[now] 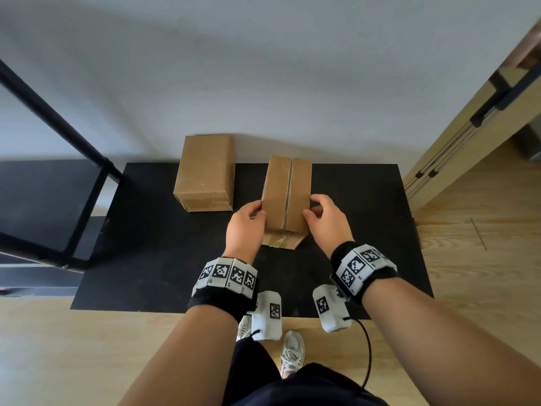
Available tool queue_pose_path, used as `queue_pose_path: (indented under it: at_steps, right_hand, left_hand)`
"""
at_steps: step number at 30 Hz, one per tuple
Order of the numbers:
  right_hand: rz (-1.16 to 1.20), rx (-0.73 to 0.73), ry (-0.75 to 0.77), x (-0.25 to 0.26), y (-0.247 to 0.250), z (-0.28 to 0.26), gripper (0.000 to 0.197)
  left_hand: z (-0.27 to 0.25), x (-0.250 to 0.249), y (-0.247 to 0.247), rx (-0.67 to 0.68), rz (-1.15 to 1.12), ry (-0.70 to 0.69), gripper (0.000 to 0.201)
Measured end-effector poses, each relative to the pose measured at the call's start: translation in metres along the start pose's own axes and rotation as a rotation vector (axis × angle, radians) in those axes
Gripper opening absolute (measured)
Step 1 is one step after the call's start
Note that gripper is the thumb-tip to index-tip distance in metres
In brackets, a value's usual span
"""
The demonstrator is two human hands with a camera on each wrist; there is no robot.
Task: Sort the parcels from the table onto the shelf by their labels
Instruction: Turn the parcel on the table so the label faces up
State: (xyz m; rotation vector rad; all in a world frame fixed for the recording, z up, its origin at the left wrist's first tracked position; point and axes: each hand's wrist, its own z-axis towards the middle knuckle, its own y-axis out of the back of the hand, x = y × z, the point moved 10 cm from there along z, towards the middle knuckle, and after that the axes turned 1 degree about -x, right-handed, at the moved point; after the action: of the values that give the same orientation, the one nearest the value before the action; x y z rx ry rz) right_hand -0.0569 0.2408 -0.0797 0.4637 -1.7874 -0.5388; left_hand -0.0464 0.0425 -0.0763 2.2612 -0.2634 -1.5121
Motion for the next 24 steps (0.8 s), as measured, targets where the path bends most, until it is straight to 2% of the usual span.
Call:
queue_pose_path:
  at_steps: [3, 6, 10, 16, 20, 22, 24]
  right_hand:
    - [0.014, 0.046, -0.004, 0.005, -0.011, 0.0, 0.042]
    - [0.024, 0.118, -0.044, 0.002, -0.024, 0.003, 0.046]
    - [-0.027, 0.145, -0.099, -0.011, -0.025, 0.003, 0.048]
    - [0.04, 0.025, -0.099, -0.017, -0.002, 0.002, 0.042]
    - [0.077, -0.011, -0.113, -0.018, 0.007, 0.001, 0.038]
    - [0.061, 0.023, -0.126, -0.022, 0.004, 0.001, 0.043]
    - [0.032, 0.072, -0.148, -0.028, -0.004, 0.0, 0.057]
  left_hand:
    - [-0.003, -0.006, 0.02, -0.096, -0.025, -0.032, 0.04]
    - [-0.006, -0.013, 0.03, -0.134, 0.058, -0.092, 0.036]
    - [-0.009, -0.014, 0.019, -0.08, 0.124, -0.139, 0.031]
    - [-0.009, 0.0, 0.002, -0.066, 0.172, -0.142, 0.038]
    - [-0.006, 0.013, 0.001, -0.045, 0.195, -0.064, 0.048]
    - [-0.004, 0.016, -0.003, -0.013, 0.184, -0.036, 0.049]
    - [-0.003, 0.015, -0.009, 0.017, 0.169, -0.036, 0.048]
